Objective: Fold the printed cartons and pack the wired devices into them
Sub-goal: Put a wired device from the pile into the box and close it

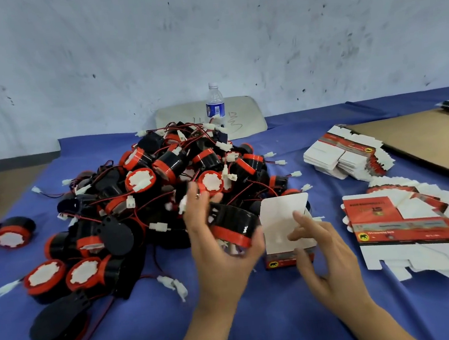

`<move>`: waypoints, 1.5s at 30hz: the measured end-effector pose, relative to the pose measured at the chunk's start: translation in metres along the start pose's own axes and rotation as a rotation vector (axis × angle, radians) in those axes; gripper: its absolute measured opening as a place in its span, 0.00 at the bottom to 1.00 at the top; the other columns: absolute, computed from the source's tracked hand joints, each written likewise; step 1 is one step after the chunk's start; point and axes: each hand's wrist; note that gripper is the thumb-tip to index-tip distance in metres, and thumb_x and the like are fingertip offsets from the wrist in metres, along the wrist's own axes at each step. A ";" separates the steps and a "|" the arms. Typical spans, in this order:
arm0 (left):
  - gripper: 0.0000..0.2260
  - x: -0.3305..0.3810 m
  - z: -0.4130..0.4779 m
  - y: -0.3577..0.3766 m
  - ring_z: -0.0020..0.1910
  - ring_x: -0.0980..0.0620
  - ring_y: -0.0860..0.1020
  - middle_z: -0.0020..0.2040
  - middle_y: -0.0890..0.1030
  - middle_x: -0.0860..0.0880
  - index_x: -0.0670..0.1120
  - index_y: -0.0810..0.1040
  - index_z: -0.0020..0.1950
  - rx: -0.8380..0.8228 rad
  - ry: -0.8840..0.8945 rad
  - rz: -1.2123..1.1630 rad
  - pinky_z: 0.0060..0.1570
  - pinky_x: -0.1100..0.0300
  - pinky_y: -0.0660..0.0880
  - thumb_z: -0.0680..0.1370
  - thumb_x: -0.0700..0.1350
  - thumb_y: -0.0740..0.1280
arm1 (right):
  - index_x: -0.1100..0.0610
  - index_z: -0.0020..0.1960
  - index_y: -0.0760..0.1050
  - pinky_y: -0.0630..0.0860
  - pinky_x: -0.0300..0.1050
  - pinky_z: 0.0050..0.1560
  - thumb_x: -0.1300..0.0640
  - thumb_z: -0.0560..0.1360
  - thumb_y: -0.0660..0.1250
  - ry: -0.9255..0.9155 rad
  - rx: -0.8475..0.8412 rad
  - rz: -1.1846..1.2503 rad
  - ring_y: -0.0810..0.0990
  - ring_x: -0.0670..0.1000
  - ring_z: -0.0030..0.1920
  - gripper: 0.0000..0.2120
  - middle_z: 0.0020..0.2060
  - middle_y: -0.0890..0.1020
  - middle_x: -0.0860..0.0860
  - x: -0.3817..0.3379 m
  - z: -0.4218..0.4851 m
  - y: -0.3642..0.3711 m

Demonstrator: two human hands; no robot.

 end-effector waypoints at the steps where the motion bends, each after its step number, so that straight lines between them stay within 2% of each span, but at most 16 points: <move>1: 0.35 0.005 -0.004 0.004 0.71 0.38 0.67 0.76 0.60 0.43 0.46 0.62 0.72 -0.044 0.034 -0.027 0.65 0.44 0.71 0.70 0.49 0.74 | 0.43 0.73 0.60 0.73 0.36 0.51 0.55 0.76 0.60 0.014 0.007 0.030 0.78 0.47 0.51 0.27 0.50 0.79 0.45 0.000 -0.001 -0.001; 4: 0.32 0.018 -0.014 0.015 0.73 0.49 0.66 0.72 0.66 0.44 0.39 0.69 0.68 -0.189 0.136 -0.001 0.69 0.60 0.66 0.69 0.50 0.75 | 0.42 0.76 0.56 0.72 0.32 0.55 0.47 0.78 0.60 0.038 0.006 0.120 0.77 0.41 0.56 0.28 0.58 0.77 0.38 -0.002 -0.003 -0.005; 7: 0.29 0.024 -0.021 0.021 0.69 0.58 0.67 0.68 0.67 0.50 0.46 0.68 0.68 -0.324 0.135 0.020 0.66 0.67 0.66 0.71 0.53 0.73 | 0.41 0.76 0.56 0.73 0.34 0.56 0.37 0.77 0.58 0.066 -0.017 0.162 0.77 0.41 0.58 0.29 0.61 0.76 0.38 -0.005 -0.001 -0.008; 12: 0.37 0.022 -0.024 0.020 0.65 0.56 0.69 0.68 0.70 0.51 0.55 0.57 0.74 -0.436 0.158 0.290 0.59 0.44 0.70 0.70 0.57 0.72 | 0.40 0.71 0.61 0.70 0.28 0.57 0.40 0.73 0.65 0.041 -0.079 0.049 0.74 0.35 0.61 0.29 0.66 0.69 0.30 -0.008 0.003 -0.004; 14: 0.42 0.020 -0.022 0.020 0.63 0.53 0.73 0.69 0.71 0.48 0.56 0.50 0.76 -0.447 0.162 0.389 0.55 0.42 0.72 0.69 0.57 0.72 | 0.40 0.69 0.62 0.69 0.25 0.54 0.40 0.75 0.63 0.062 -0.028 0.008 0.74 0.34 0.59 0.25 0.64 0.69 0.28 -0.007 0.001 -0.001; 17: 0.38 0.013 -0.018 0.020 0.64 0.53 0.72 0.68 0.73 0.48 0.55 0.49 0.77 -0.365 0.111 0.440 0.54 0.51 0.69 0.73 0.56 0.68 | 0.45 0.71 0.62 0.66 0.25 0.58 0.42 0.81 0.55 0.035 0.195 0.050 0.70 0.32 0.62 0.20 0.66 0.68 0.31 -0.004 -0.001 0.001; 20: 0.43 -0.003 -0.014 0.016 0.62 0.55 0.70 0.62 0.75 0.52 0.58 0.50 0.77 -0.277 -0.005 0.481 0.58 0.58 0.60 0.72 0.39 0.73 | 0.46 0.73 0.59 0.67 0.35 0.61 0.48 0.83 0.51 -0.092 0.437 0.081 0.70 0.42 0.61 0.19 0.66 0.67 0.37 0.002 -0.003 0.004; 23: 0.39 -0.016 -0.008 0.009 0.57 0.49 0.75 0.56 0.77 0.51 0.56 0.58 0.76 -0.111 -0.093 0.639 0.61 0.49 0.63 0.71 0.33 0.71 | 0.53 0.69 0.65 0.73 0.64 0.51 0.47 0.83 0.52 -0.004 0.627 0.090 0.73 0.63 0.54 0.17 0.63 0.68 0.41 0.015 -0.003 0.004; 26: 0.31 -0.029 0.000 0.001 0.68 0.42 0.68 0.64 0.75 0.45 0.50 0.68 0.73 0.089 -0.253 0.748 0.67 0.37 0.56 0.72 0.35 0.71 | 0.59 0.66 0.64 0.73 0.61 0.56 0.49 0.82 0.54 0.091 0.694 0.083 0.71 0.60 0.58 0.17 0.63 0.66 0.38 0.019 -0.001 -0.003; 28: 0.27 -0.027 0.004 -0.003 0.73 0.37 0.62 0.70 0.69 0.41 0.47 0.71 0.71 0.187 -0.209 0.750 0.70 0.35 0.50 0.73 0.37 0.71 | 0.53 0.64 0.64 0.70 0.40 0.60 0.51 0.81 0.57 0.071 0.690 0.087 0.68 0.44 0.61 0.13 0.62 0.65 0.36 0.013 0.003 -0.006; 30: 0.20 -0.018 0.002 -0.002 0.71 0.40 0.63 0.69 0.69 0.42 0.47 0.71 0.68 0.234 0.004 0.667 0.70 0.40 0.53 0.76 0.41 0.67 | 0.49 0.60 0.60 0.69 0.31 0.55 0.54 0.78 0.63 0.029 0.670 0.149 0.67 0.42 0.60 0.15 0.61 0.66 0.37 0.004 0.007 -0.004; 33: 0.13 0.007 -0.011 0.007 0.61 0.55 0.71 0.59 0.74 0.53 0.48 0.73 0.62 0.036 0.235 0.302 0.59 0.48 0.67 0.80 0.51 0.60 | 0.50 0.51 0.60 0.71 0.32 0.50 0.48 0.75 0.69 -0.005 0.610 0.185 0.69 0.43 0.56 0.17 0.58 0.67 0.40 0.001 0.004 0.001; 37: 0.26 0.032 -0.031 0.024 0.62 0.60 0.73 0.65 0.73 0.61 0.55 0.65 0.71 -0.413 0.098 0.000 0.58 0.63 0.71 0.76 0.61 0.64 | 0.52 0.42 0.69 0.72 0.37 0.55 0.49 0.67 0.71 0.096 0.386 0.263 0.74 0.42 0.54 0.13 0.51 0.73 0.43 0.001 0.000 0.001; 39: 0.30 0.033 -0.033 0.028 0.63 0.64 0.73 0.66 0.71 0.64 0.61 0.61 0.71 -0.428 -0.025 -0.114 0.58 0.71 0.70 0.72 0.55 0.69 | 0.56 0.45 0.69 0.72 0.37 0.59 0.52 0.67 0.70 0.051 0.257 0.214 0.74 0.43 0.60 0.13 0.55 0.73 0.45 -0.004 0.000 0.001; 42: 0.25 0.025 -0.029 0.025 0.64 0.61 0.71 0.65 0.69 0.57 0.53 0.65 0.71 -0.310 0.037 -0.092 0.59 0.72 0.68 0.75 0.47 0.67 | 0.56 0.44 0.67 0.71 0.30 0.50 0.55 0.70 0.66 -0.016 0.101 0.134 0.74 0.39 0.61 0.08 0.65 0.72 0.42 -0.005 -0.001 -0.001; 45: 0.25 0.020 -0.022 0.022 0.60 0.60 0.72 0.64 0.68 0.53 0.52 0.66 0.72 -0.278 0.098 -0.015 0.58 0.72 0.67 0.76 0.47 0.67 | 0.55 0.49 0.71 0.75 0.38 0.50 0.56 0.71 0.61 0.098 0.136 0.227 0.78 0.42 0.57 0.08 0.59 0.77 0.40 0.000 -0.004 -0.001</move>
Point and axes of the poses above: each hand's wrist, its own z-axis towards the middle knuckle, its own y-axis out of the palm, x = y × z
